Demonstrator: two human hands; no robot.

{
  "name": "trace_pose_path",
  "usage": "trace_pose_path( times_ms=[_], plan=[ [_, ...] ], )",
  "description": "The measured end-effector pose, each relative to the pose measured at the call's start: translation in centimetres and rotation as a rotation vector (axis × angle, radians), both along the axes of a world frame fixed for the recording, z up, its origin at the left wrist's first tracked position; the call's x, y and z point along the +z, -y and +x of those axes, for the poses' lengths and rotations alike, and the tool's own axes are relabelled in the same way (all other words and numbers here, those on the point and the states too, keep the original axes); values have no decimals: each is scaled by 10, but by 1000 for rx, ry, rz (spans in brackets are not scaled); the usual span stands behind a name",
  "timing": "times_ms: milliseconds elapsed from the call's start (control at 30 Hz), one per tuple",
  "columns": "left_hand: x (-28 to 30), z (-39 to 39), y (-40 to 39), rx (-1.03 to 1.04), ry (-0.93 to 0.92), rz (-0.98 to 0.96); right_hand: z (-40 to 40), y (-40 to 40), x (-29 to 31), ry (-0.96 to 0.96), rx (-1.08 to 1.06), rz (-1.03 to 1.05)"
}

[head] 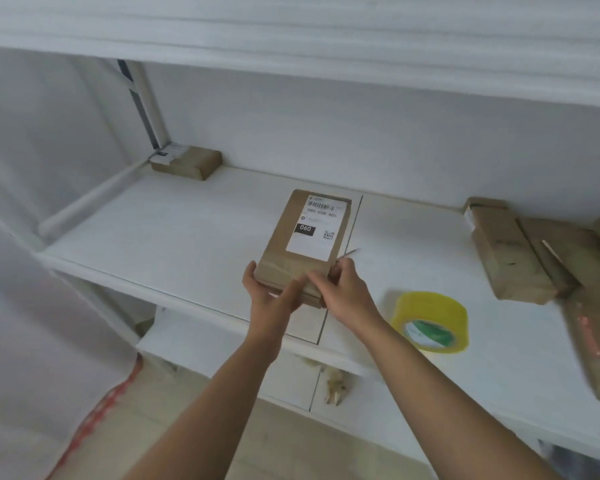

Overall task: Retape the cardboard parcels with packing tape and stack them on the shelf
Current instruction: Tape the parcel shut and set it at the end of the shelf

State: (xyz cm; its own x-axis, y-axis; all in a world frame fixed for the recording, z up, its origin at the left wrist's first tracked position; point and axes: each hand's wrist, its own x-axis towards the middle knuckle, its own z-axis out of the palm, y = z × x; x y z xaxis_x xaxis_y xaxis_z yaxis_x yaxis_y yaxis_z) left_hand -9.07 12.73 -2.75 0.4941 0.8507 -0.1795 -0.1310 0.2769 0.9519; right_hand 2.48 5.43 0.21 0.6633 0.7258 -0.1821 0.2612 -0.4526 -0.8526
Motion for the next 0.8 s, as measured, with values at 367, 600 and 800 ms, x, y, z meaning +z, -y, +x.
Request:
trace_pose_path(
  times_ms=[367,600,800],
  plan=[
    [-43,-40,47,316,-306,-33,-42,24,-48,-142,182,-190],
    [-45,-17,33,184,-373,-13,-14,16,-52,-33,186,-283],
    [-39,20,12,91,-487,113,10,14,-48,159,210,-355]
  ],
)
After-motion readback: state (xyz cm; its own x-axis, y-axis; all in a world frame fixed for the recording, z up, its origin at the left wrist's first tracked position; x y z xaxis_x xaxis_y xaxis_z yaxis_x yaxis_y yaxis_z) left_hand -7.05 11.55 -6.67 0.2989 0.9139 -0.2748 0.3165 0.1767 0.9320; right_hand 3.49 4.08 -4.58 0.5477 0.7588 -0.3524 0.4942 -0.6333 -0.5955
